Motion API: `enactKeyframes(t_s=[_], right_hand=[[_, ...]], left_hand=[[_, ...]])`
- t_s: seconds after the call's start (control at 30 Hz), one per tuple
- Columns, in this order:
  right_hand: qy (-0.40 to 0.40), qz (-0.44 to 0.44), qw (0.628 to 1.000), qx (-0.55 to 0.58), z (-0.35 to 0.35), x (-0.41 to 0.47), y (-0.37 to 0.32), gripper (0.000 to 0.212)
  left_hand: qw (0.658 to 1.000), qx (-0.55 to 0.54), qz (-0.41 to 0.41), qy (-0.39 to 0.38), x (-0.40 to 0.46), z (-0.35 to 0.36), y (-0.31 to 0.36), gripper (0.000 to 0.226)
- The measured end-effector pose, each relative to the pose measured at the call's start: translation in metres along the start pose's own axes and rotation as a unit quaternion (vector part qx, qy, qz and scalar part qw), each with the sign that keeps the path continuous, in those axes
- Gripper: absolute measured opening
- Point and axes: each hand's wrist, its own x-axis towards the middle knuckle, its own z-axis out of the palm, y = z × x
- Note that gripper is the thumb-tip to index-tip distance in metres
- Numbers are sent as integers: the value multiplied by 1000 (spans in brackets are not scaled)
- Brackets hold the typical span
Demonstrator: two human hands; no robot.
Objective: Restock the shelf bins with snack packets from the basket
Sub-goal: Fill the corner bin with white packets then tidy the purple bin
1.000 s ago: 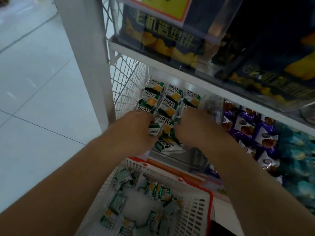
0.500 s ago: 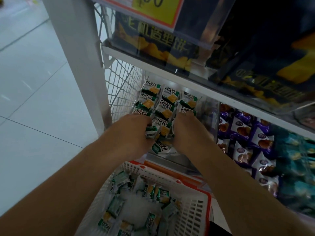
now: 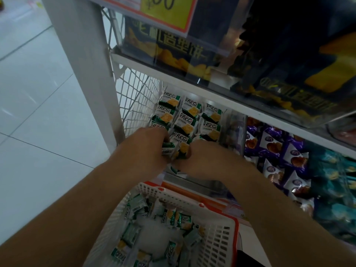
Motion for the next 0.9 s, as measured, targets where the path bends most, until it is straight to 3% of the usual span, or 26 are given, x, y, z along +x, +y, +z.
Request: enactKeyframes(t_s=[0.17,0.2,0.27,0.3,0.4,0.47,0.6,0.67,0.7,0.77,0.83,0.9], right_hand=[[31,6,999,-6,5,-2,8,30],[29,-4,1000,-6,-2,-5,9,35],[24,-6,1000,6,-15,-10,10,67],[32,-2,999,-1,-19,-11,10,68],[75,0,997,-32,-18,-8,8,43],[88,13,996,-24,-15,-7,5,50],[-34,18,999,-35,-19,-9,5,44],[-62,3,998,-28,-20,-9,7,25],[-68,-2,997,-32,-19,-9,8,27],[-46,-44,994,-84,-11,-10,7,29],[3,-65,990,-125,-2,-8,8,7],[7,-74,990,-118,4,0,11,30]], left_hand=[[1000,0,-1,-2,-2,-1,-1,30],[1000,-5,-1,-3,-1,-1,-1,29],[1000,-11,-2,-6,-1,-1,-1,30],[1000,-12,-3,-7,-1,-1,-1,30],[1000,-16,-4,-5,-2,-1,-1,27],[1000,-19,-4,-3,-3,-1,-1,26],[1000,-19,-3,-1,-3,0,0,25],[1000,-15,0,-3,-3,0,-1,25],[1000,-15,1,-5,-3,0,-1,25],[1000,-21,2,-9,-3,0,-2,27],[1000,-21,1,-8,-3,1,-2,29],[1000,-20,0,-3,-3,2,-3,30]])
